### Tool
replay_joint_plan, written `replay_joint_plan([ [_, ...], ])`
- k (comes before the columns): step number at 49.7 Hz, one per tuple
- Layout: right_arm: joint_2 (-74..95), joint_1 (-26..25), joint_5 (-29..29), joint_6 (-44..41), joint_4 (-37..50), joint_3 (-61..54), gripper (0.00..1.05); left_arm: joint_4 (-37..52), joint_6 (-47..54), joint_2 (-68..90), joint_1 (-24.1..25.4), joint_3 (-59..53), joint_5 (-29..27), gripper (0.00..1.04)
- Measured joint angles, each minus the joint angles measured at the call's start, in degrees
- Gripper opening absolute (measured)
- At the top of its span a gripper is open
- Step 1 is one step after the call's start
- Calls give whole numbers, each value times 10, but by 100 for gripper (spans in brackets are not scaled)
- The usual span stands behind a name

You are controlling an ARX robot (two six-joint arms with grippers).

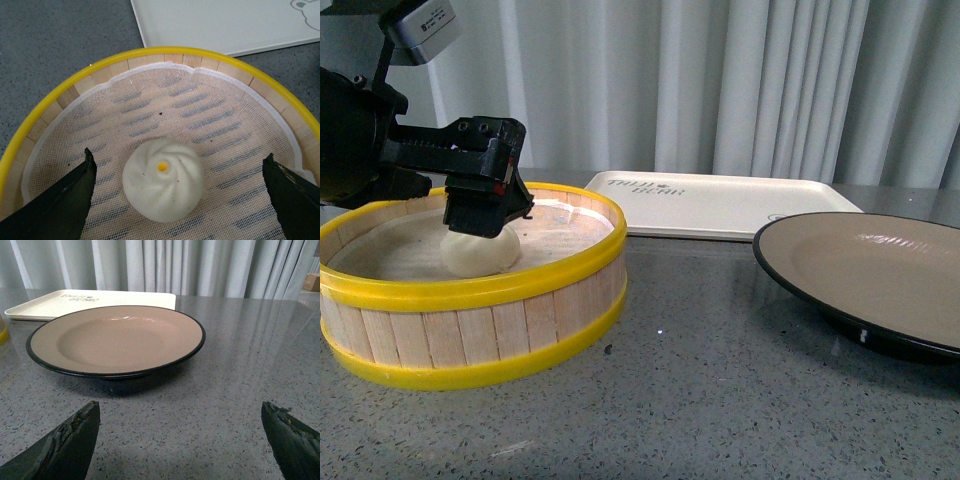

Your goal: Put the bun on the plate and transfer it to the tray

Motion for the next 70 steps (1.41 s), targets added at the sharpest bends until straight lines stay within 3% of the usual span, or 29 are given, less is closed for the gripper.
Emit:
replay_joint_plan([
  [18, 0, 0, 0, 0, 0, 0, 96, -20, -49, 12, -12, 6, 25, 98],
  [70, 0, 0, 0, 0, 0, 0, 96, 9, -45, 46, -30, 5, -11, 96],
])
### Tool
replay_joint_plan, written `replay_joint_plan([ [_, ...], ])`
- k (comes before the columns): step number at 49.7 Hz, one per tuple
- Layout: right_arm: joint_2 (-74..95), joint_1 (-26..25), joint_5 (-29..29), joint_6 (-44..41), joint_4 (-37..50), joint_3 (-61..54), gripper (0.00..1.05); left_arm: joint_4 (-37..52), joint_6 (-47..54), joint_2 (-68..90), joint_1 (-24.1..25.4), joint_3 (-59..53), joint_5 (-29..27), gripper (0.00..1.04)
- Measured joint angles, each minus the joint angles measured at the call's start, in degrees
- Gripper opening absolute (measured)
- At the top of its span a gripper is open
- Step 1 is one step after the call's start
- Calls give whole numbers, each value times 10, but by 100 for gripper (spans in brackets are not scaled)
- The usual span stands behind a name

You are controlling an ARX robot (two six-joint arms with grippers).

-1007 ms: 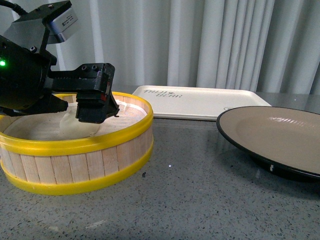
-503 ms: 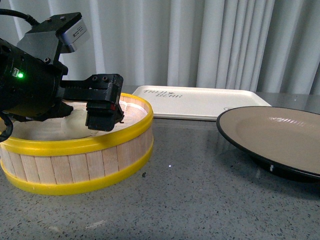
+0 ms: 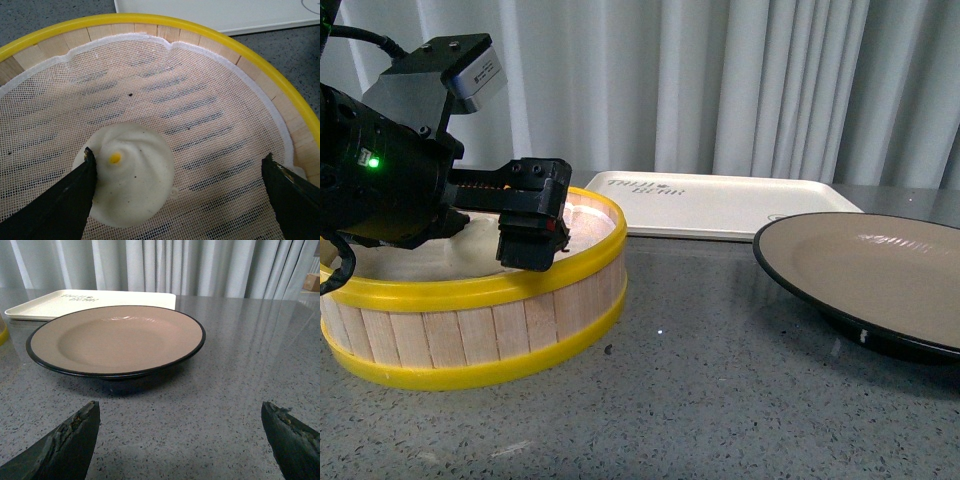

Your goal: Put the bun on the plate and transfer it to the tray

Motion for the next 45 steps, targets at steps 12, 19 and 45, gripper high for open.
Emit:
replay_joint_plan([
  [12, 0, 0, 0, 0, 0, 0, 96, 9, 5, 11, 4, 1, -6, 85],
  [19, 0, 0, 0, 0, 0, 0, 96, 11, 5, 13, 9, 1, -6, 60],
  [45, 0, 0, 0, 0, 0, 0, 96, 28, 0, -3, 5, 0, 14, 4],
])
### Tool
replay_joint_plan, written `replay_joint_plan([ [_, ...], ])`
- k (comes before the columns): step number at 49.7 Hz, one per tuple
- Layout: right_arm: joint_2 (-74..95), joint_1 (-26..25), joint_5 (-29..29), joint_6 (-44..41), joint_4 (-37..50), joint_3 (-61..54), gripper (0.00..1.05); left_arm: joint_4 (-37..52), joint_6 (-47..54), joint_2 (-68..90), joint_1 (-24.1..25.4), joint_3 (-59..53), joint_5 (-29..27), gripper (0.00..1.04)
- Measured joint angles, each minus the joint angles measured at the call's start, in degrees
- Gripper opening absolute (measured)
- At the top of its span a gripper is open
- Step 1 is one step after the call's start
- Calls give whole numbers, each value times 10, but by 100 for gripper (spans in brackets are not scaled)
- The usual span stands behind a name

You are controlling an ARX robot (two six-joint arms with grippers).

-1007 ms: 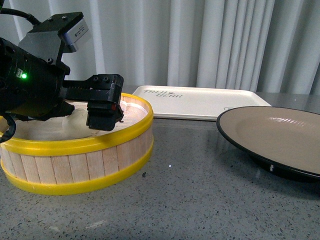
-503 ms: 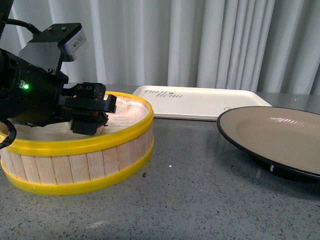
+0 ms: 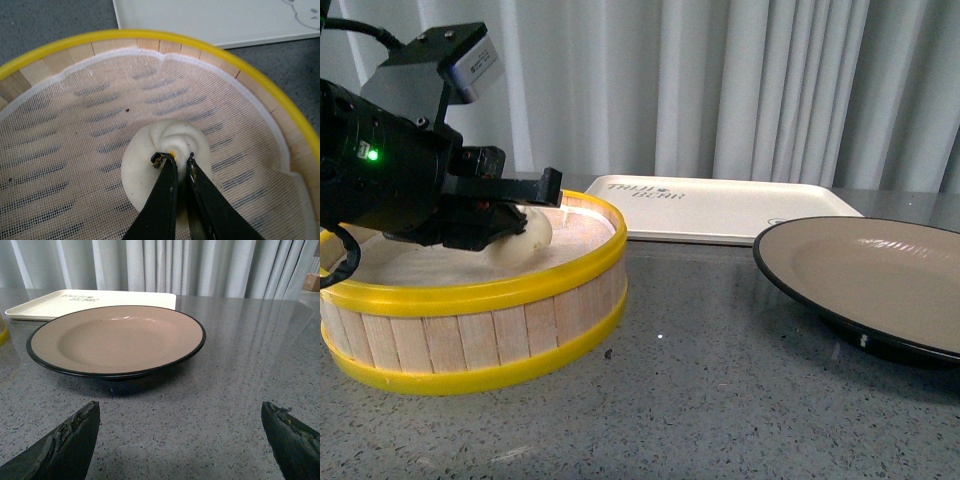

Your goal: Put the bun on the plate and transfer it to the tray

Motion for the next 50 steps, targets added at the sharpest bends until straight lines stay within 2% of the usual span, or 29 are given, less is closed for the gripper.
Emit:
replay_joint_plan([
  [19, 0, 0, 0, 0, 0, 0, 96, 30, -2, -35, -13, 10, 0, 4],
  [27, 0, 0, 0, 0, 0, 0, 96, 58, -38, -36, -53, 38, 49, 4],
  [41, 0, 0, 0, 0, 0, 0, 96, 120, -42, 2, -145, 85, 75, 4],
  [50, 0, 0, 0, 0, 0, 0, 96, 159, -26, 31, -168, 88, 107, 4],
])
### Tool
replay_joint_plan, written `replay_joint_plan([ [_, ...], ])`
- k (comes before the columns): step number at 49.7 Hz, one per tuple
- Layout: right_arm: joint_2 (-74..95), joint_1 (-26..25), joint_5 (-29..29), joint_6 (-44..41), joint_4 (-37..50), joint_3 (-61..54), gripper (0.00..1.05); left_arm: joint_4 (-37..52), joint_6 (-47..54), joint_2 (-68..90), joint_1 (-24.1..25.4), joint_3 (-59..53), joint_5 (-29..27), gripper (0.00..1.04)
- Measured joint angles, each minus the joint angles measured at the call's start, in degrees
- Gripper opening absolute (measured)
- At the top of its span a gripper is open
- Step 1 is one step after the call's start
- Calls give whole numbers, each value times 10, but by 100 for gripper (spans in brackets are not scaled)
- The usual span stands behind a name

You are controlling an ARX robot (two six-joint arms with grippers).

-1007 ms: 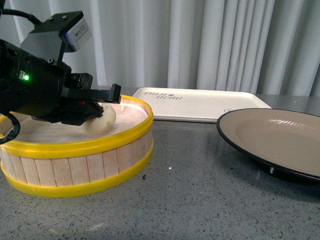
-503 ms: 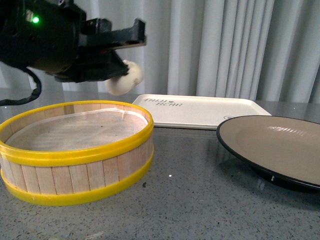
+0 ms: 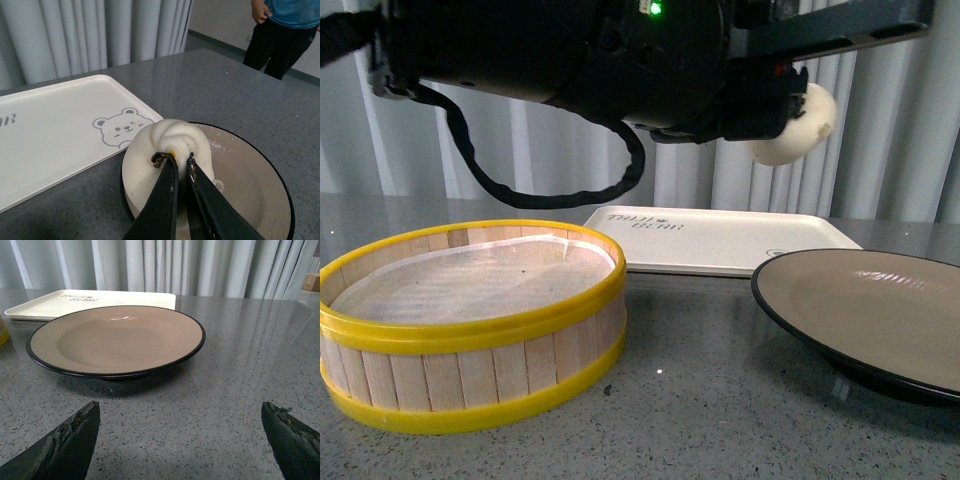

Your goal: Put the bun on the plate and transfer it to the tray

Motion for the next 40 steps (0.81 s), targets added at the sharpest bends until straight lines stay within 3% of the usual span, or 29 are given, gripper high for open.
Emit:
replay_joint_plan([
  [20, 0, 0, 0, 0, 0, 0, 96, 29, 80, 79, -12, 10, 89, 4],
  [40, 0, 0, 0, 0, 0, 0, 96, -61, 155, 142, -47, 77, 96, 4],
])
